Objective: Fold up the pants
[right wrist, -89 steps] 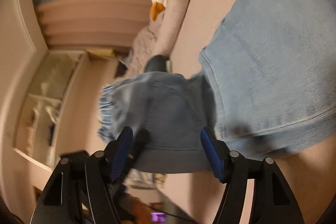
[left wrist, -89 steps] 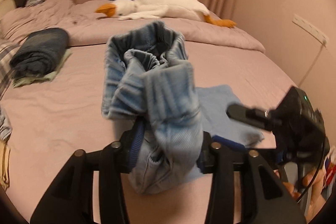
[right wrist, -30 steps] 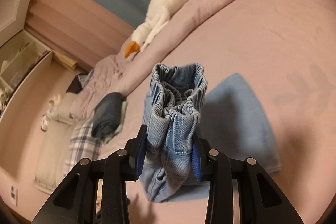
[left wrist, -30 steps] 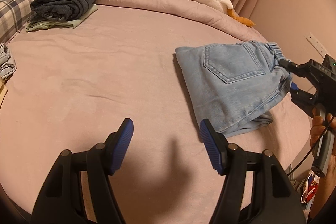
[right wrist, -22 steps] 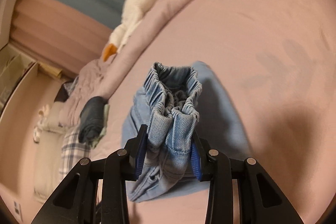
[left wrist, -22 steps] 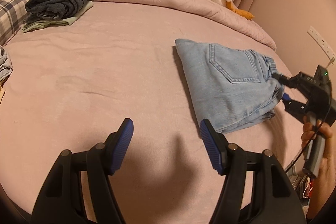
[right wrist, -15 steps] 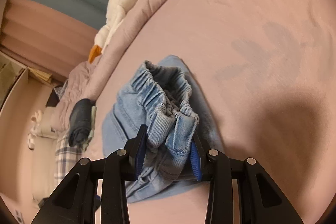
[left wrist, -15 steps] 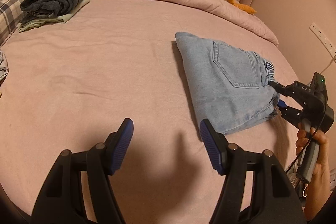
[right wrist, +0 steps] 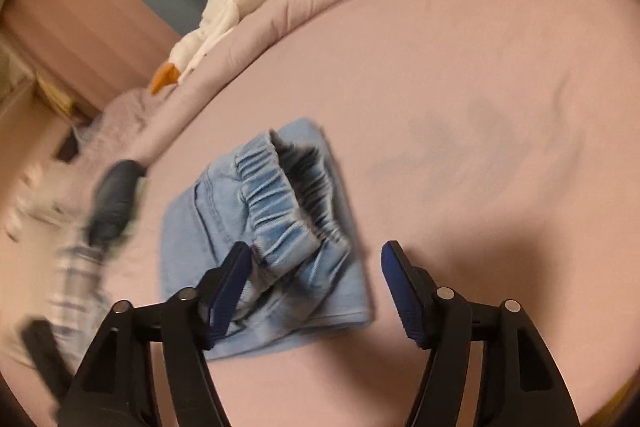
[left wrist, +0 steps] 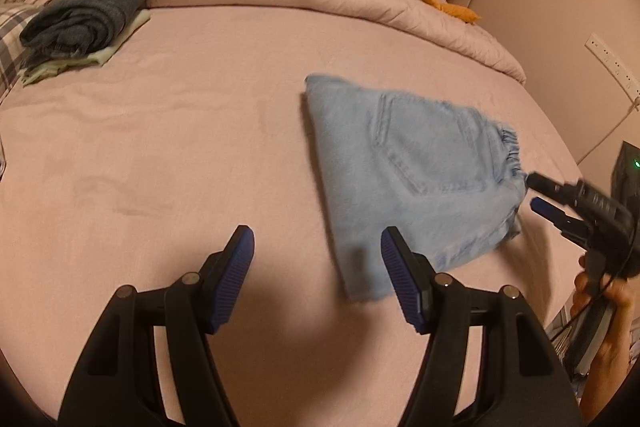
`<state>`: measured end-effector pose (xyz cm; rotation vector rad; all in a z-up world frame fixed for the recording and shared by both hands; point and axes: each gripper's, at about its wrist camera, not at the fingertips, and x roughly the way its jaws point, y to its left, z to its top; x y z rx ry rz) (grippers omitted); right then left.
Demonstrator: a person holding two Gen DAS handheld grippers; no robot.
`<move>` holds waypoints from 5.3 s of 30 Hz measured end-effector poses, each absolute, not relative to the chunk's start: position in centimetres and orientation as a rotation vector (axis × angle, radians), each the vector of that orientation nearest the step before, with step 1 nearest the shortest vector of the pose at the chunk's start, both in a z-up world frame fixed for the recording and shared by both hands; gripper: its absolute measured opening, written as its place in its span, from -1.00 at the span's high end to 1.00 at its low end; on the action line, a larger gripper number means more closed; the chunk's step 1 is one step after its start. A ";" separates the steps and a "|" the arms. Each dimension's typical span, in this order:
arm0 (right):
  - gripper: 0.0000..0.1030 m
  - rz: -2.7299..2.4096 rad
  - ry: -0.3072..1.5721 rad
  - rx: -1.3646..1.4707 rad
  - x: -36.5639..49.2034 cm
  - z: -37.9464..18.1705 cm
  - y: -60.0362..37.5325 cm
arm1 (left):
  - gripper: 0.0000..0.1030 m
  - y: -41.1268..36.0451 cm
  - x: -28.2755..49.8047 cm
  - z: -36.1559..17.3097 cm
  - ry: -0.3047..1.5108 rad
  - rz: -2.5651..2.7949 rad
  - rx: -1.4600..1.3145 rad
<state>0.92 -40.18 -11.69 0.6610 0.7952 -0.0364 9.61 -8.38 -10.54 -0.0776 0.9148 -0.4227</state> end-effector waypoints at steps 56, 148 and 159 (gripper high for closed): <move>0.63 0.254 0.887 0.480 9.2 -11.4 -35.4 | 0.01 -17.5 13.2 -14.2 1.013 -0.536 0.164; -0.75 0.211 0.874 0.851 1.2 -17.5 -45.4 | -0.47 -6.8 10.7 -14.8 1.109 -0.538 -0.452; -0.88 0.284 0.864 0.863 3.3 -17.4 -45.1 | -0.56 -7.1 13.3 -15.0 1.128 -0.585 -0.500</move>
